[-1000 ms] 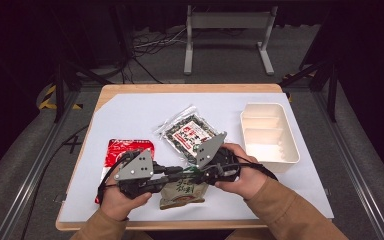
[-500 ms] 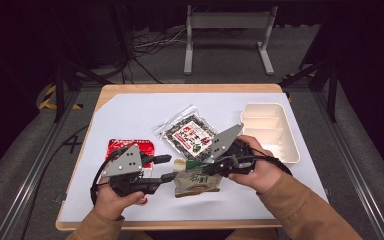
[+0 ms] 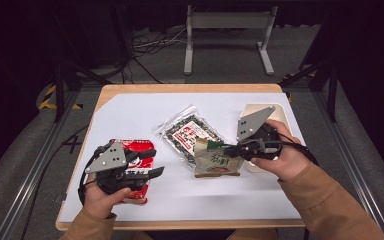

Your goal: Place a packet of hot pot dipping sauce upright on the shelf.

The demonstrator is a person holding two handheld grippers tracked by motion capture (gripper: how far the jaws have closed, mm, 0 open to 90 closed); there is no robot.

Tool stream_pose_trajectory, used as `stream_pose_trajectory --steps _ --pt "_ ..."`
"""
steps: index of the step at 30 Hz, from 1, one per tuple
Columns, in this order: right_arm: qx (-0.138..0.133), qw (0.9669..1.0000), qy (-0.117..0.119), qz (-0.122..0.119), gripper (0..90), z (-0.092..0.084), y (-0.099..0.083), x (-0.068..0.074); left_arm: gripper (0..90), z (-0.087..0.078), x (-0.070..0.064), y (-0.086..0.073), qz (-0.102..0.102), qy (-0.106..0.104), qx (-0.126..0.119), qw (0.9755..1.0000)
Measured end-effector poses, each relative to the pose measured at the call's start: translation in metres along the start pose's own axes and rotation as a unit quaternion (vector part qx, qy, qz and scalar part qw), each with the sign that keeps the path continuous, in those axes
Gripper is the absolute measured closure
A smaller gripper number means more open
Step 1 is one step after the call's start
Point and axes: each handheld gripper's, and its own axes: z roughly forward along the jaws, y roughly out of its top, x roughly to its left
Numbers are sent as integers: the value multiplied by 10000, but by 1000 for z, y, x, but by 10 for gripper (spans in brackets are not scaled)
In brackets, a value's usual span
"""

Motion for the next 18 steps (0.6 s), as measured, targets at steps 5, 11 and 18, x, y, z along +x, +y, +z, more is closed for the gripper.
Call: stream_pose_trajectory --steps 5,11,18 --pt "-41 9998 -198 49 898 -12 -3 -10 420 -2 2 -2 -18 111 22 9999" --pt "-80 9992 -389 69 898 -23 -6 -22 404 -4 6 -4 -68 226 98 9997" --pt "-90 9981 -603 72 898 -35 -9 -38 395 -8 9 -7 -128 339 123 9993"
